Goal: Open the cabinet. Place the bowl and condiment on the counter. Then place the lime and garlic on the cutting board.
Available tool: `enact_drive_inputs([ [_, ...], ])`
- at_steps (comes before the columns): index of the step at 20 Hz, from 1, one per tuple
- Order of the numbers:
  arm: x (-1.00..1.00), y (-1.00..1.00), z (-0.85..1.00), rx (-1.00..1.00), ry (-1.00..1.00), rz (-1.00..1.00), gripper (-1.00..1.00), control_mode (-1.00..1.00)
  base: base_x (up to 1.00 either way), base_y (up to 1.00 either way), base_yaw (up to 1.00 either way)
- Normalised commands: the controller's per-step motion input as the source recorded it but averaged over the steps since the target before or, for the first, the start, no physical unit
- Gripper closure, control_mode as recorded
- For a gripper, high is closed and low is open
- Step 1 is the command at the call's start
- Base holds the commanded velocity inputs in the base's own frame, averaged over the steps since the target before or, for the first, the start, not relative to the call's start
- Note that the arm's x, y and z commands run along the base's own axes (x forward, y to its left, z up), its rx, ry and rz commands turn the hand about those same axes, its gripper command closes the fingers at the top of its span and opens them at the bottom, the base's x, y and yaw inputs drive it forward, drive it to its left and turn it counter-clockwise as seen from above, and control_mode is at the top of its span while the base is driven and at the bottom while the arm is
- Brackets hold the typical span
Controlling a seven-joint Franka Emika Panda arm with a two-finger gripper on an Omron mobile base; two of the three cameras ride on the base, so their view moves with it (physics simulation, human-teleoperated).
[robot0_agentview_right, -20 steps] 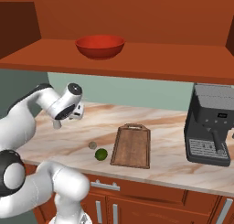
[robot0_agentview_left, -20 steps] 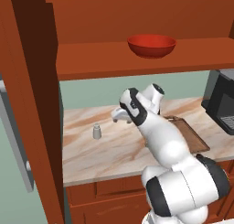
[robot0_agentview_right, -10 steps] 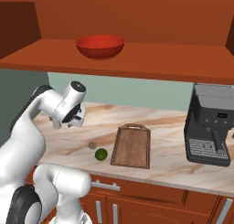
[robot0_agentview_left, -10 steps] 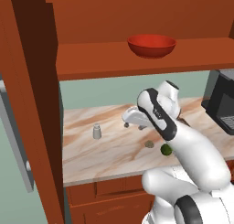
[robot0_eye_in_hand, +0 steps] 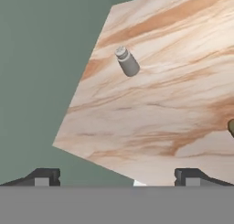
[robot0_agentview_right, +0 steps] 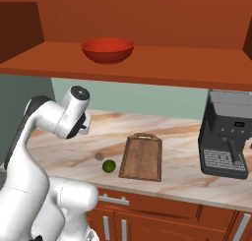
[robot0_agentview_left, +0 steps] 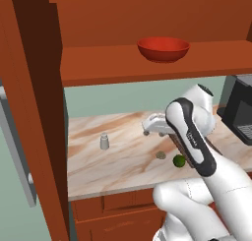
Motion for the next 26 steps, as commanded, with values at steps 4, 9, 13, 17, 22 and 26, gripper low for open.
enact_drive_inputs([
  [4, -0.43, -0.13, 0.07, 0.00, -0.29, 0.00, -1.00, -1.00, 0.00, 0.00, 0.00],
  [9, -0.29, -0.04, 0.24, 0.00, -0.27, 0.00, -1.00, -1.00, 0.00, 0.00, 0.00],
  [13, -0.13, 0.00, 0.42, -0.01, -0.22, 0.00, -1.00, -1.00, 0.00, 0.00, 0.00],
  [17, -0.16, 0.00, 0.56, -0.03, -0.19, 0.00, -1.00, -1.00, 0.00, 0.00, 0.00],
  [22, -0.26, 0.00, 0.60, -0.04, -0.15, 0.00, -1.00, -1.00, 0.00, 0.00, 0.00],
  [26, -0.36, -0.04, 0.44, -0.06, -0.10, 0.00, -1.00, -1.00, 0.00, 0.00, 0.00],
])
